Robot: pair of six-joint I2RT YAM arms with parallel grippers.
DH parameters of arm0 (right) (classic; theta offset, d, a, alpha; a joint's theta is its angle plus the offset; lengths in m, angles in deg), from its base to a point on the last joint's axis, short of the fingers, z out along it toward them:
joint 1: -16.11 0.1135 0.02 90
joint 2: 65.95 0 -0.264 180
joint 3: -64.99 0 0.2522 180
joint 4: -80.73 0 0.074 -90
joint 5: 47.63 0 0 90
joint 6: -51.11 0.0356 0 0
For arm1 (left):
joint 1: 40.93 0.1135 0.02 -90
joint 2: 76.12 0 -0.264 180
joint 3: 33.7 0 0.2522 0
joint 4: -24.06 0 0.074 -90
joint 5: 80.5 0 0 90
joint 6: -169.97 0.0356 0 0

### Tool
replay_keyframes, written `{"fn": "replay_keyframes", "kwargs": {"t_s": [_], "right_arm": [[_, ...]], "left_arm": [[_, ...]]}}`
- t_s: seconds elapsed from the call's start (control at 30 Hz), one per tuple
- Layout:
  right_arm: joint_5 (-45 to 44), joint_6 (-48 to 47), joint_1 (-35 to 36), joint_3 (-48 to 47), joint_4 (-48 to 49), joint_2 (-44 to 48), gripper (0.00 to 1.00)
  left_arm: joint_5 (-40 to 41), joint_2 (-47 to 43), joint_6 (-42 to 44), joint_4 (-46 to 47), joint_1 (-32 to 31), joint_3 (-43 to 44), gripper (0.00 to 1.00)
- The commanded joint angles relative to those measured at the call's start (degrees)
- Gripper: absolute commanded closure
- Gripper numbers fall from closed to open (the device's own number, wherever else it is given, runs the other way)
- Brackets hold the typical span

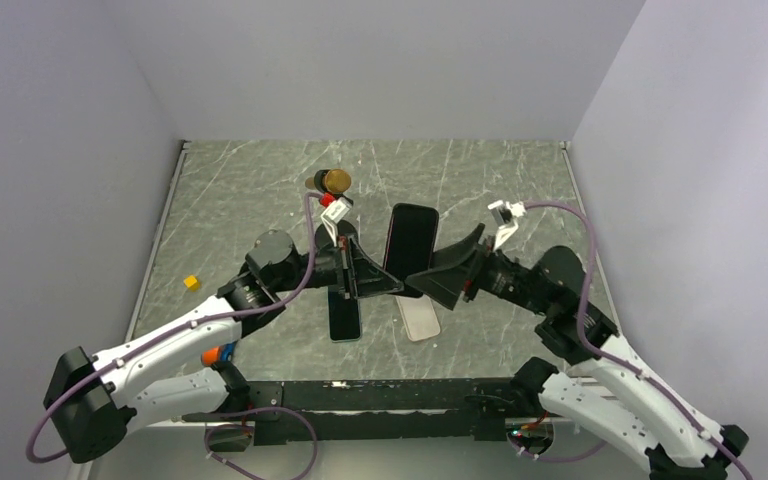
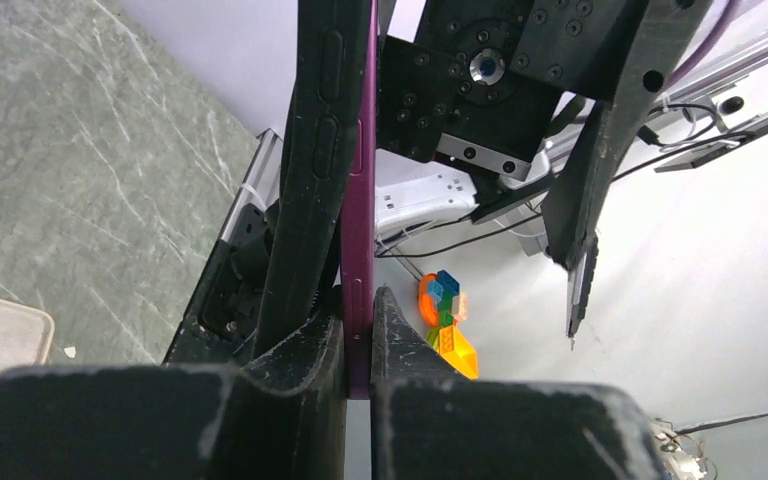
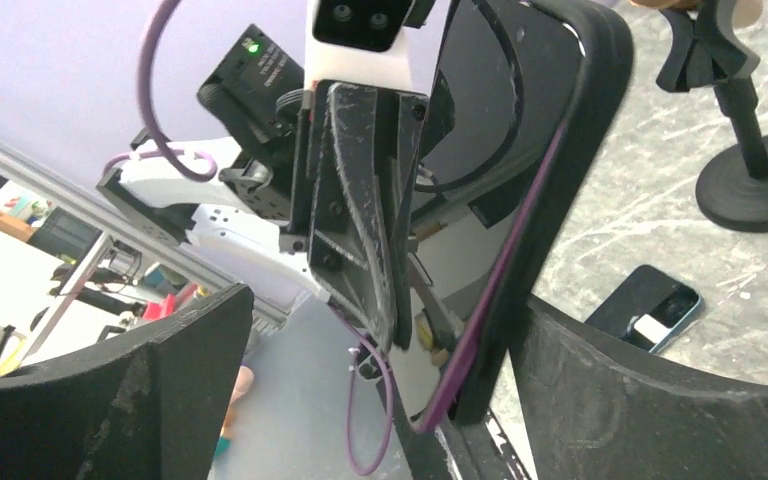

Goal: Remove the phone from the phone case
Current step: Remove the phone case from the phone.

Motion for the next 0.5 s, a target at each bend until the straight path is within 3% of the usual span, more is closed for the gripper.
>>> {"fn": "replay_keyframes", "kwargs": {"t_s": [0.0, 0.13, 0.27, 0.47], "right_arm": [[0.54, -1.72, -0.35, 1.84, -0.58, 6.13, 0.01], [0.32, 0.26, -0.38, 5.17, 0.3, 8.12, 0.05], [2.36, 3.36, -0.38, 9.9, 6.97, 10.76, 0.32], [9.06, 6.31, -0.45, 12.88, 17.44, 7.39, 0.57]], "left_arm": [[2.41, -4.54, -0.89, 2.48, 1.16, 3.47, 1.0], [1.84, -5.73, -2.67, 2.62, 1.95, 3.57, 1.0], [0.91, -6.64, -3.61, 2.9, 2.55, 3.92, 1.0], [-0.03, -7.06, -5.75, 6.21, 2.61, 2.65, 1.0]]}}
